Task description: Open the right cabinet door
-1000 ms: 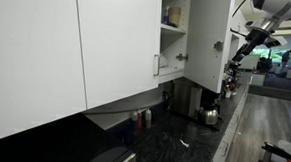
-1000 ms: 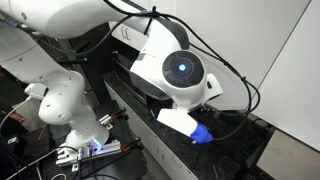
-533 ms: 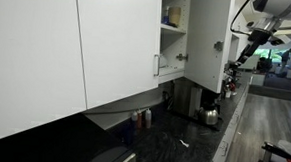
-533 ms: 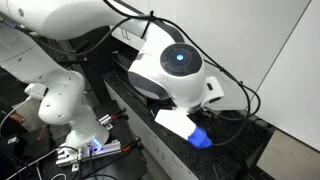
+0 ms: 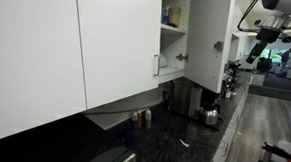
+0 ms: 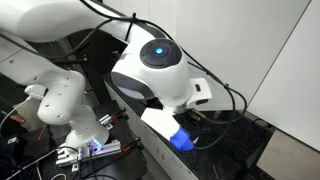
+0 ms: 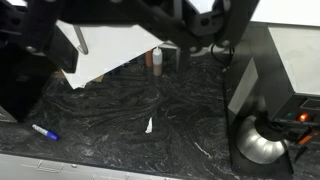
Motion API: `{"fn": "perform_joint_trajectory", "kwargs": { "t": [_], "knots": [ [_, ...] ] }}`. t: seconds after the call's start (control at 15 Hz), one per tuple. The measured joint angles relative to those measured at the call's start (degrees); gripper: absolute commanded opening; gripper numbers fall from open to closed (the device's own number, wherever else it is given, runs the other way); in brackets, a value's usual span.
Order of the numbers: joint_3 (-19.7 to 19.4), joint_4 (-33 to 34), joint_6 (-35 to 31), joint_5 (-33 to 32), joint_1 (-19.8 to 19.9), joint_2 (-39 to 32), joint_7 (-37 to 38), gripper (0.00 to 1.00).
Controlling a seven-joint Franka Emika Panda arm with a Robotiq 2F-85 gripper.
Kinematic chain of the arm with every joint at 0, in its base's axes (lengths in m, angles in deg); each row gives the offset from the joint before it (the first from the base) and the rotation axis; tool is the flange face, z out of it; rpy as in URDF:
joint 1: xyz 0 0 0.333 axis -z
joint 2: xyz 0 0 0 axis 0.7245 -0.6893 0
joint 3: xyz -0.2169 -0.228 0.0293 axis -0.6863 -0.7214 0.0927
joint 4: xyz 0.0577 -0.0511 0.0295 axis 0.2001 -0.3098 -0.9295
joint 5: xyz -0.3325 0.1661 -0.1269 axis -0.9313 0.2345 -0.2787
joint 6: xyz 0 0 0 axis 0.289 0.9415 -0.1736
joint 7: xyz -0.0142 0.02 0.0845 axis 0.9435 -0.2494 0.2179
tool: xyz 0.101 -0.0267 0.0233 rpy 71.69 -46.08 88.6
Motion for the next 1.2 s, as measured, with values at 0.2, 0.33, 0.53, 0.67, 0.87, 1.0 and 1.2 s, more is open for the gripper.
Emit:
{"fn": "perform_joint_trajectory", "kwargs": {
  "t": [0.2, 0.33, 0.53, 0.67, 0.87, 1.0, 1.2],
  "knots": [
    [0.00, -2.89, 0.12, -3.10, 1.13, 4.12, 4.28, 1.00],
    [0.01, -4.92, 0.16, -5.07, 1.83, 7.07, 7.35, 1.00],
    [0.10, -7.94, 0.38, -8.01, 2.73, 11.63, 11.99, 1.00],
    [0.23, -9.80, 0.81, -9.97, 3.13, 14.70, 15.04, 1.00],
    [0.63, -12.39, 1.98, -12.64, 3.35, 19.34, 19.26, 1.00],
    [1.07, -13.85, 3.22, -14.03, 3.35, 22.38, 21.73, 1.00],
    [2.00, -15.79, 5.25, -15.64, 3.34, 26.74, 24.96, 1.00]
  ]
}}
